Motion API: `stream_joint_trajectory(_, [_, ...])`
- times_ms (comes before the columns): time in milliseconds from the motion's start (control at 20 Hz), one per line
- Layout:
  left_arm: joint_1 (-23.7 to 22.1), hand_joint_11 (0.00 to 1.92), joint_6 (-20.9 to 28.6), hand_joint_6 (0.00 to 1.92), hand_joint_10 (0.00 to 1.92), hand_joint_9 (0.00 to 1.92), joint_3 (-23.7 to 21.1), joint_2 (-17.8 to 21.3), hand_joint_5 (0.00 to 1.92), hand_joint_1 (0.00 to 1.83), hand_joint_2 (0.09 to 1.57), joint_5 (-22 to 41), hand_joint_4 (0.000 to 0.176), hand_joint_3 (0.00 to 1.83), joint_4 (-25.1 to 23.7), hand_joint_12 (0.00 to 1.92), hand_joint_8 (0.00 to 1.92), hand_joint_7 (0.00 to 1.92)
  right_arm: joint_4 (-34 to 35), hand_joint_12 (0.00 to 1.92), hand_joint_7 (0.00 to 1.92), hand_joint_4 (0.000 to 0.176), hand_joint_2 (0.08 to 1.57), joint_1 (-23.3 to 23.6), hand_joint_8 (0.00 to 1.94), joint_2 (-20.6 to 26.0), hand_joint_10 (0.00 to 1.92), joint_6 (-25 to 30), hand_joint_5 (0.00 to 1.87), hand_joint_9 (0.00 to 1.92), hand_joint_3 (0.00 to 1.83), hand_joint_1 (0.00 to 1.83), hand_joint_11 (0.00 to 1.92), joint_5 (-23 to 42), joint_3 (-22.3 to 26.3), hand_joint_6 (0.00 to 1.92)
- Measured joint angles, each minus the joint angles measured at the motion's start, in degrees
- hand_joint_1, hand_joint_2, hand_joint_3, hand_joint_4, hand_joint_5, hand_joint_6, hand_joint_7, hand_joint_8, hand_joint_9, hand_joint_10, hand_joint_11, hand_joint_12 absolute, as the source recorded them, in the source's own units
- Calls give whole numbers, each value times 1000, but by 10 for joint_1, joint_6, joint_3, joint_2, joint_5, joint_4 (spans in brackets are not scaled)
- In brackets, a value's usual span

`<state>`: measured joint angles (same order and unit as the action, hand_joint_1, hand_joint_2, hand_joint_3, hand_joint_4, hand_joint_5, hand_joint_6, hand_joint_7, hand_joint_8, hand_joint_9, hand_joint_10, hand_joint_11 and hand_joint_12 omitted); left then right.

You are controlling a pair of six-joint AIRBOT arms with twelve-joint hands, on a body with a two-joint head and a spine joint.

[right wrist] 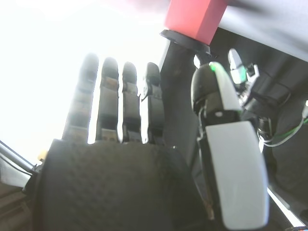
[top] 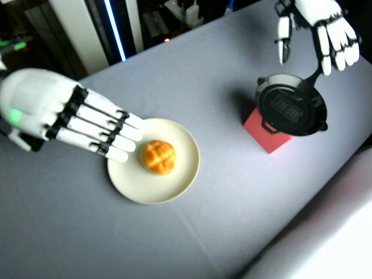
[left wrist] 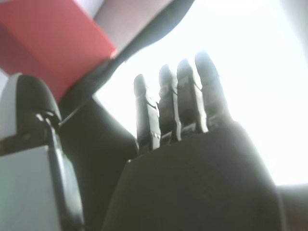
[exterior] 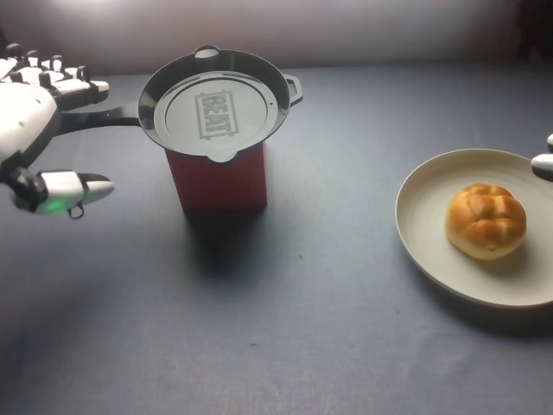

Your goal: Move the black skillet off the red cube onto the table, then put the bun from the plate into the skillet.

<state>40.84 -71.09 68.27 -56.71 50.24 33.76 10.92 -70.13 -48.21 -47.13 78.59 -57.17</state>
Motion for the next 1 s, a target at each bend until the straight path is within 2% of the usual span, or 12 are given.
stream_joint_trajectory(100, [-29, 0, -25, 6, 13, 290, 24, -16, 489, 850, 955, -43, 45, 0, 15, 600, 8, 384, 0, 495, 312, 0, 1265, 0, 2, 0, 6, 0, 442, 320, 0, 769, 172, -4, 0, 2])
stream_joint_trajectory(200, [-52, 0, -45, 4, 17, 361, 47, -31, 505, 830, 960, -74, 59, 0, 19, 742, 9, 426, -1, 497, 321, 0, 1266, 0, 5, 0, 7, 0, 447, 327, 1, 765, 179, -4, -1, 4])
stream_joint_trajectory(300, [-73, 0, -50, 5, 17, 421, 71, -49, 529, 850, 953, -106, 52, 0, 26, 808, 8, 467, -1, 491, 318, 0, 1271, 0, 2, -2, 4, 1, 436, 323, 3, 748, 173, -5, -2, 0])
stream_joint_trajectory(400, [-92, 0, -60, 4, 15, 501, 89, -62, 563, 861, 970, -136, 41, 1, 30, 848, 7, 540, -2, 488, 311, 0, 1276, 0, 0, -4, 1, 3, 427, 320, 4, 730, 176, -7, -5, 2])
stream_joint_trajectory(450, [-101, 0, -71, 28, 29, 613, 97, -67, 756, 889, 1011, -149, 11, 0, 33, 1019, 20, 716, -3, 486, 311, 0, 1281, 0, 0, -5, 4, 4, 424, 328, 5, 669, 190, -6, -5, 1])
stream_joint_trajectory(500, [-104, 141, -76, 746, 76, 793, 100, -69, 956, 1012, 1077, -152, 98, 5, 37, 1200, 55, 931, -5, 489, 320, 0, 1281, 0, 3, -5, 6, 4, 428, 338, 3, 680, 202, -7, -5, 2])
stream_joint_trajectory(550, [-104, 618, -82, 1142, 1043, 888, 104, -71, 905, 1040, 1078, -155, 0, 1, 42, 1639, 864, 976, -6, 488, 324, 0, 1282, 0, 4, -5, 5, 4, 430, 339, 3, 683, 199, -7, -5, 3])
stream_joint_trajectory(600, [-104, 1013, -85, 1765, 1745, 1036, 105, -71, 907, 1098, 1110, -160, 0, 5, 47, 1865, 1710, 984, -5, 480, 323, 0, 1286, 0, 3, -6, 2, 4, 424, 334, 4, 659, 194, -8, -5, 0])
stream_joint_trajectory(650, [-104, 1216, -84, 1890, 1886, 1153, 105, -71, 952, 1156, 1154, -165, 0, 2, 49, 1910, 1879, 1031, -5, 442, 334, 0, 1286, 0, 0, -6, 0, 4, 424, 351, 0, 621, 232, -9, -5, 0])
stream_joint_trajectory(750, [-104, 1462, -84, 1920, 1920, 1409, 105, -75, 1077, 1239, 1246, -167, 0, 11, 49, 1921, 1919, 1244, -7, 415, 328, 0, 1291, 0, 0, -7, 0, 5, 413, 332, 1, 610, 211, -11, -6, 0])
stream_joint_trajectory(950, [-105, 1651, -74, 1921, 1921, 1626, 96, -77, 1181, 1419, 1284, -146, 0, 0, 41, 1921, 1921, 1433, -9, 427, 351, 0, 1298, 0, 4, -11, 5, 8, 406, 342, 2, 537, 215, -14, -7, 0])
stream_joint_trajectory(1000, [-104, 1673, -59, 1921, 1921, 1648, 90, -76, 1209, 1385, 1290, -138, 0, 1, 26, 1921, 1921, 1460, -9, 426, 351, 0, 1298, 0, 2, -11, 1, 8, 410, 329, 2, 521, 199, -14, -7, 1])
